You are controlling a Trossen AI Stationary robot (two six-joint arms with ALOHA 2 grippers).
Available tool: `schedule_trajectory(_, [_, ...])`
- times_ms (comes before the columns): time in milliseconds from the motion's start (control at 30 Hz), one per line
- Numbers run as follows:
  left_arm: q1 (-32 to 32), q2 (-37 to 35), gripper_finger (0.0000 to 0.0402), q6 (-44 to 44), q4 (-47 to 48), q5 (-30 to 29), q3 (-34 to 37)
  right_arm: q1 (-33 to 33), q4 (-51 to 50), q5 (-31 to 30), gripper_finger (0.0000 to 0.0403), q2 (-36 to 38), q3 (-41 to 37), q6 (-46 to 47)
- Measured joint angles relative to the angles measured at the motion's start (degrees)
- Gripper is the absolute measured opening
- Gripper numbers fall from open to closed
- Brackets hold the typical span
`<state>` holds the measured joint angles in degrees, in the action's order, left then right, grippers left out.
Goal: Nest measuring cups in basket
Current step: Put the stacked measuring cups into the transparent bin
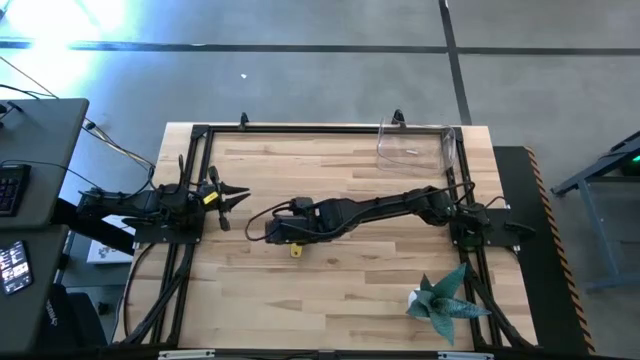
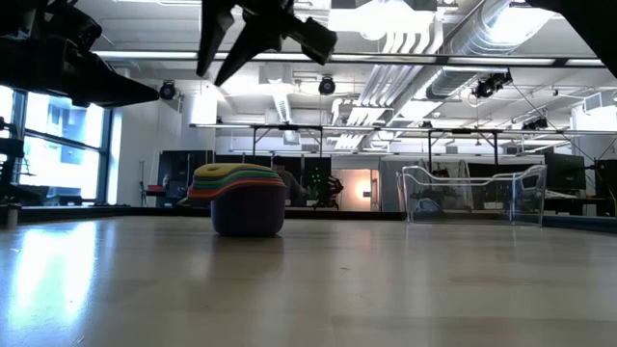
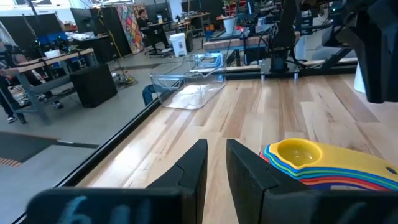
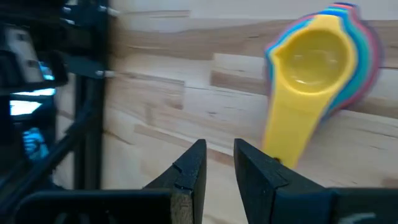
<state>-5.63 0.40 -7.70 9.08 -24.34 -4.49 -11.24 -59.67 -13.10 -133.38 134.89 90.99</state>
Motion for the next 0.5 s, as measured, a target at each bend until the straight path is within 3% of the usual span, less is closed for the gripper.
schedule_trajectory(500, [0.0, 0.0, 0.0049, 0.02, 0.02, -0.02, 0.0, 2.38, 12.36, -0.35, 0.0073, 0.0, 0.04, -6.2])
